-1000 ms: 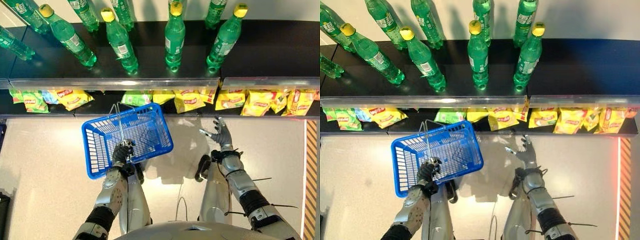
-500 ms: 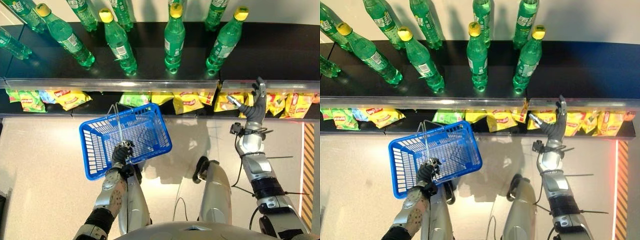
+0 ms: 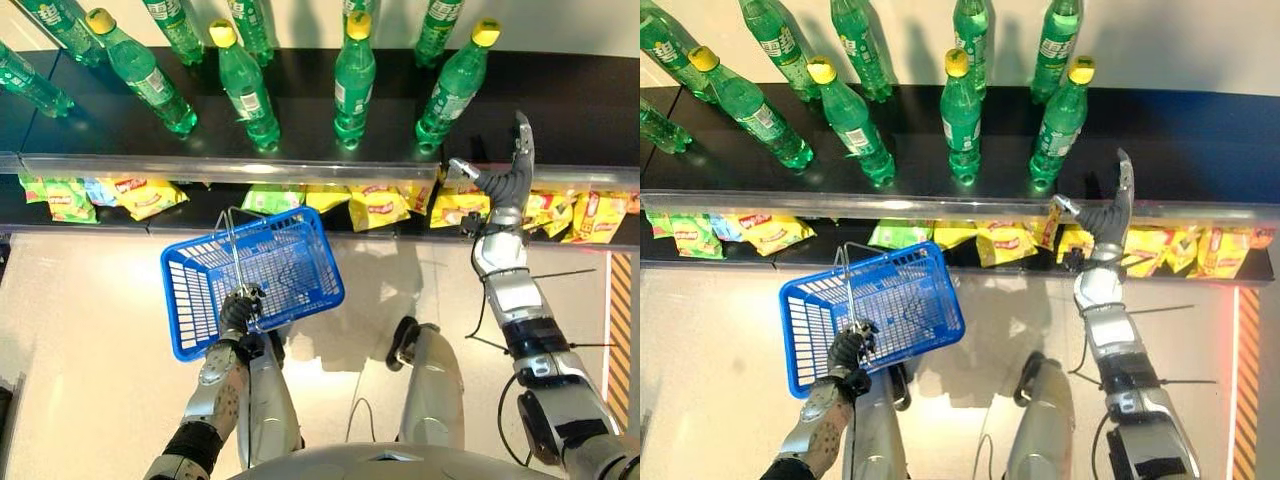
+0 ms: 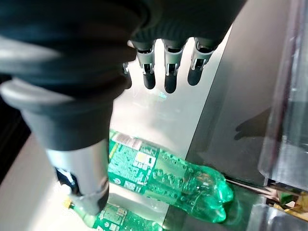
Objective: Pick up the snacks into the basket
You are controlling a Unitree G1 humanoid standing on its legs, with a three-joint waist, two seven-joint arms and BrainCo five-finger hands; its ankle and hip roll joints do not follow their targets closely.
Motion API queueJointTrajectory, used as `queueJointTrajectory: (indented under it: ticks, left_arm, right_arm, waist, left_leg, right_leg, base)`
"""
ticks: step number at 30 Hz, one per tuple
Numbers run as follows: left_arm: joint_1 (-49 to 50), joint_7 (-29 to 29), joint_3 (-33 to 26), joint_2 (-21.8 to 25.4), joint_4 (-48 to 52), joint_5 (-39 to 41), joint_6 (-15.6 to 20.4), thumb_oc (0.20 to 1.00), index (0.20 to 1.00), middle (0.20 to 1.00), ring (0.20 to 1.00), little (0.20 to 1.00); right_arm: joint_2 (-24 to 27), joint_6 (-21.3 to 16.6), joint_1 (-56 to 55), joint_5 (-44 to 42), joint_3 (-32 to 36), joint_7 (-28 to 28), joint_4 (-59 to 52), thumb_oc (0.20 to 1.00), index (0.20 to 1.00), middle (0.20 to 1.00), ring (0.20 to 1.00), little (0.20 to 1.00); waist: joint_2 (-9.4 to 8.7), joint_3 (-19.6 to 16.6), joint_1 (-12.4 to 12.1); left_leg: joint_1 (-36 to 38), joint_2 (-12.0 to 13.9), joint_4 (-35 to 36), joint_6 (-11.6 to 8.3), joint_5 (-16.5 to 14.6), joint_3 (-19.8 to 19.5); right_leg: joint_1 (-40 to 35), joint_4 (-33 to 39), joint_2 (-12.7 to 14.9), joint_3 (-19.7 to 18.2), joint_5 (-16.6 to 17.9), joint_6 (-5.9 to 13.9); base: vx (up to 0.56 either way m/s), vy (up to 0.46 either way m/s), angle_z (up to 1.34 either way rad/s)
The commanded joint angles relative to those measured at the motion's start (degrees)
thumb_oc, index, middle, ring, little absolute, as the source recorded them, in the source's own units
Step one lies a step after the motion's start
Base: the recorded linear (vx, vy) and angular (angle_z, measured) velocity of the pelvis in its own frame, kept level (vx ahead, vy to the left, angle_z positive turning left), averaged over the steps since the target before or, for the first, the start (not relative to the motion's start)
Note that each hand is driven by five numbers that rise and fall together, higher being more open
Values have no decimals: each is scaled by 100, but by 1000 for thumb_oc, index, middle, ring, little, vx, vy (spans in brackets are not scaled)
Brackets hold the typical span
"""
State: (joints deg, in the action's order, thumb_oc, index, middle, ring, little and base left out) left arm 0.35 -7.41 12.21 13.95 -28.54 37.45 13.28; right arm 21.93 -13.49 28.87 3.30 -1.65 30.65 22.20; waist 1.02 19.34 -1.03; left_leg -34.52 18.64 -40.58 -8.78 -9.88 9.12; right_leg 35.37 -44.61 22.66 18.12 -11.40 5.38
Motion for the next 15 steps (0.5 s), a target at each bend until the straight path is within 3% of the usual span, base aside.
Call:
queueJointTrajectory:
  ticks: [1,8,15]
  left_arm:
    - [134,143,85,139,655,134,388,200,200,200,200,200]
    - [185,202,231,210,742,244,336,200,200,200,200,200]
    - [187,205,264,253,749,280,300,200,200,200,200,200]
  right_arm:
    - [280,-139,357,-42,-35,92,151,1000,1000,1000,1000,1000]
    - [432,-92,1407,-668,-347,-76,1320,1000,1000,1000,1000,1000]
    - [459,-107,1832,-1008,-463,-151,1771,1000,1000,1000,1000,1000]
  waist:
    - [82,-272,-114]
    - [97,-250,-242]
    - [110,-262,-287]
  left_leg:
    - [-181,-356,-255,591,-186,314]
    - [-208,-372,-257,576,-173,319]
    - [-205,-376,-234,566,-161,332]
  right_leg:
    - [-338,98,-282,368,-198,45]
    - [-334,96,-257,400,-154,57]
    - [-318,81,-250,382,-140,58]
  base:
    - [0,0,0]
    - [0,0,0]
    - [0,0,0]
